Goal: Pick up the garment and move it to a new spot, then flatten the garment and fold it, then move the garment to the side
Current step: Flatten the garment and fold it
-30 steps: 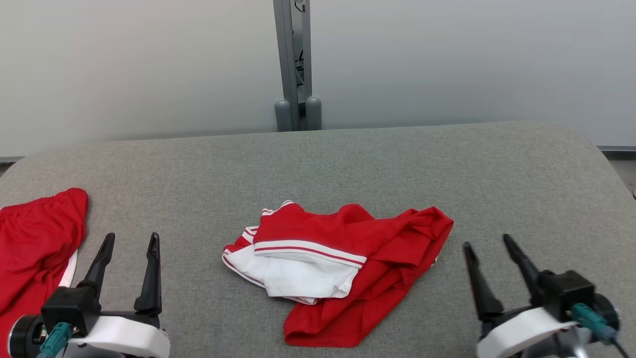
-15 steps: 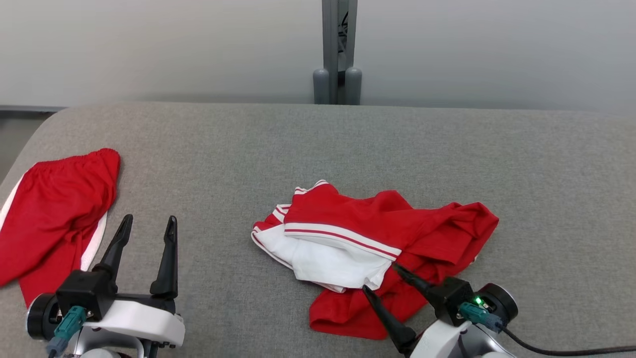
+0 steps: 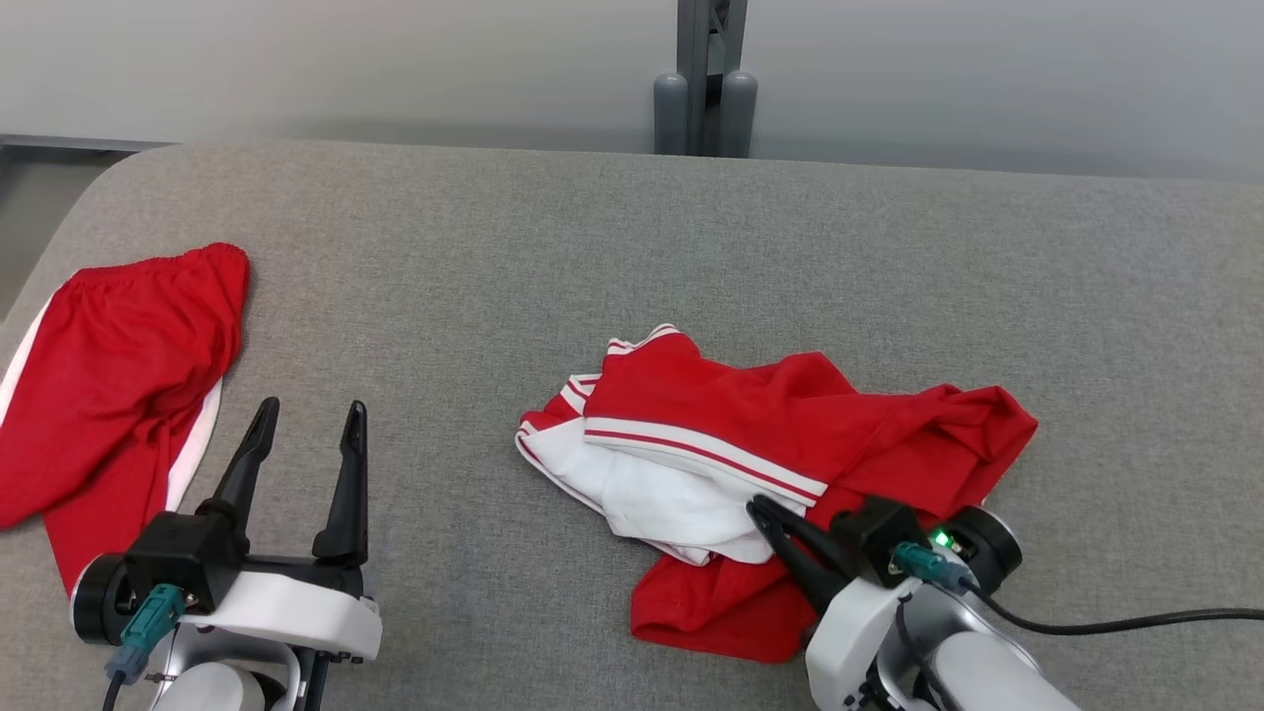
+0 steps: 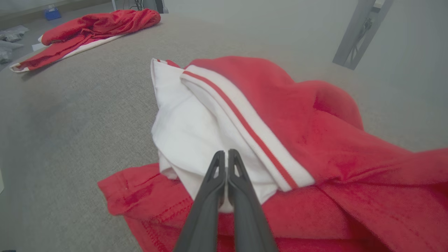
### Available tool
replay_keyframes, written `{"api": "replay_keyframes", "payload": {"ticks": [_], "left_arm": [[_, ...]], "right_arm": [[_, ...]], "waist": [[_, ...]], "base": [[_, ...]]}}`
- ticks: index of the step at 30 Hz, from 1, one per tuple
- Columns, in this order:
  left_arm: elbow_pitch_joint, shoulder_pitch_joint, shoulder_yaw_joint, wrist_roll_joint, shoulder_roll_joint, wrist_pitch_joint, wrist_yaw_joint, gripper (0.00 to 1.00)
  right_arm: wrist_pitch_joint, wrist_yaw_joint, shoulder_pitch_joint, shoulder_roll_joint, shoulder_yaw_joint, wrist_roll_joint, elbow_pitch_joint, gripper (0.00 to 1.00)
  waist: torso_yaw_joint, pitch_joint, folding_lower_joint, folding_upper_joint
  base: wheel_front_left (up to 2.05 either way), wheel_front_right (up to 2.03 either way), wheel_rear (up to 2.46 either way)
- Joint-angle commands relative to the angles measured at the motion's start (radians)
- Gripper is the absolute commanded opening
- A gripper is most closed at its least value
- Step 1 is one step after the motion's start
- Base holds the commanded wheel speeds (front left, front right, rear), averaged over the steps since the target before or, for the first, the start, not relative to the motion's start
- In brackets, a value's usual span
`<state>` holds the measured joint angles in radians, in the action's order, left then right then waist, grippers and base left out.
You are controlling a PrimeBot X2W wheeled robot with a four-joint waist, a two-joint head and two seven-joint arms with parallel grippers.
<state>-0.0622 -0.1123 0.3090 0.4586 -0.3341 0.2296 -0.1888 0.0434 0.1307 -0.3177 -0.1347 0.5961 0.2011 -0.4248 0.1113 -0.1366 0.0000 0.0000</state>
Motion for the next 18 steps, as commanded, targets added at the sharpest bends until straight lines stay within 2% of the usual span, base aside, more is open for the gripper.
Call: {"api": "replay_keyframes", "payload": {"ticks": [1,7,15,16,17,18], "left_arm": [[-0.004,-0.022,-0.006,0.0,-0.001,0.008,0.002,1.0],[-0.013,-0.024,-0.018,-0.001,0.002,0.019,-0.002,1.0],[-0.028,-0.031,-0.019,-0.006,0.008,0.026,0.007,1.0],[-0.028,-0.031,-0.019,-0.006,0.008,0.026,0.007,1.0],[-0.029,-0.034,-0.017,-0.006,0.009,0.028,0.012,1.0],[-0.029,-0.034,-0.017,-0.006,0.009,0.028,0.012,1.0]], "right_arm": [[0.022,0.0,-0.022,-0.003,-0.012,0.019,0.018,0.0],[0.067,0.0,-0.058,-0.022,-0.109,0.035,0.116,0.0],[0.075,0.0,-0.026,-0.022,-0.411,0.008,0.192,0.0],[0.075,0.0,-0.026,-0.022,-0.411,0.008,0.192,0.0],[0.071,0.0,-0.008,-0.012,-0.495,0.005,0.196,0.0],[0.071,0.0,-0.008,-0.012,-0.495,0.005,0.196,0.0]], "waist": [[-0.006,-0.004,0.0,0.0],[-0.025,-0.009,0.0,0.0],[-0.045,-0.002,0.0,0.0],[-0.045,-0.002,0.0,0.0],[-0.049,-0.003,0.0,0.0],[-0.049,-0.003,0.0,0.0]], "base": [[0.0,0.0,0.0],[0.0,0.0,0.0],[0.0,0.0,0.0],[0.0,0.0,0.0],[0.0,0.0,0.0],[0.0,0.0,0.0]]}}
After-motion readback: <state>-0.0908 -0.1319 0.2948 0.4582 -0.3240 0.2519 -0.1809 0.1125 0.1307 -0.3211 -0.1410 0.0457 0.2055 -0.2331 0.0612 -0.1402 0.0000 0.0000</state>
